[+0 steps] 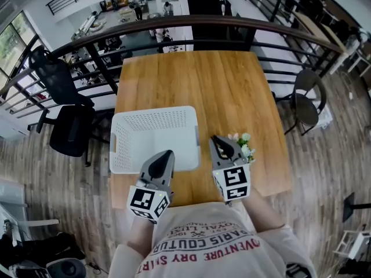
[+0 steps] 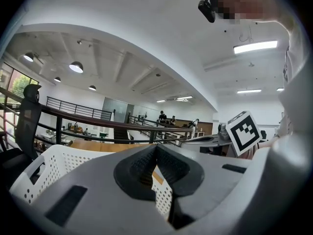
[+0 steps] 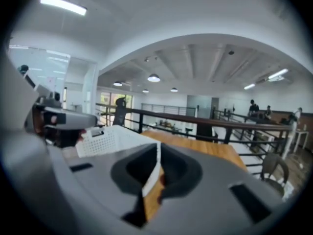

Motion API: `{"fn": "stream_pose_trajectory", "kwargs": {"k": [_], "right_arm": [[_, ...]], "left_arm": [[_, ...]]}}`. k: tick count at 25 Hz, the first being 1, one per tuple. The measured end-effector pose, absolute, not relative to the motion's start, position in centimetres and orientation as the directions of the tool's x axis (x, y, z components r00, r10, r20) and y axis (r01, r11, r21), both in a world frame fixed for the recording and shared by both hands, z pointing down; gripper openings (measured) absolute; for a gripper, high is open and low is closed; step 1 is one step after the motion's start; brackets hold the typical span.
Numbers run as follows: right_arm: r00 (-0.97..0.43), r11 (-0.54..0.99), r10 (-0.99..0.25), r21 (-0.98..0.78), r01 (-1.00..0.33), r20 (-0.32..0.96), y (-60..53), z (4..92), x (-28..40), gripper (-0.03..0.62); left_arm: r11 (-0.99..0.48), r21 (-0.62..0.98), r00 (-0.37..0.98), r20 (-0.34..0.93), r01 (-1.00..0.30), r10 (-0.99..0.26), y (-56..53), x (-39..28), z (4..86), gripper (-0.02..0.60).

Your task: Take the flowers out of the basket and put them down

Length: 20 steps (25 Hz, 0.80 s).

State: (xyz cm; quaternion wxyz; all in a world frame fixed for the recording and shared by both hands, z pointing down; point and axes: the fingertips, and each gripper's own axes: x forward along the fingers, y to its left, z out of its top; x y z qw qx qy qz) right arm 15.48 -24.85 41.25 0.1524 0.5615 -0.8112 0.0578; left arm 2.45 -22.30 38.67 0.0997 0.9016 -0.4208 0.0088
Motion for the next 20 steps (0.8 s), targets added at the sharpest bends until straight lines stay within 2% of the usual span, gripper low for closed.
{"fn": "stream_pose_trajectory", "kwargs": {"k": [4,20], "right_arm": [[-0.324,0.356,-0.903,0.072,-0.932,0.282,-25.2,40.7,14.9,0.029],[-0.342,0.376,-0.916,0.152,-0.914,0.211,-25.6,38.9,12.6,0.026]], "left_arm": [[-0.614,0.155,0.631,0.099,-0.774,-0.770,-22.9,1.3,38.6,0.023],[-0.592,0.137,0.606,0.095,-0.794,-0.790,-23.6,-0.5,39.1,0.023]]}}
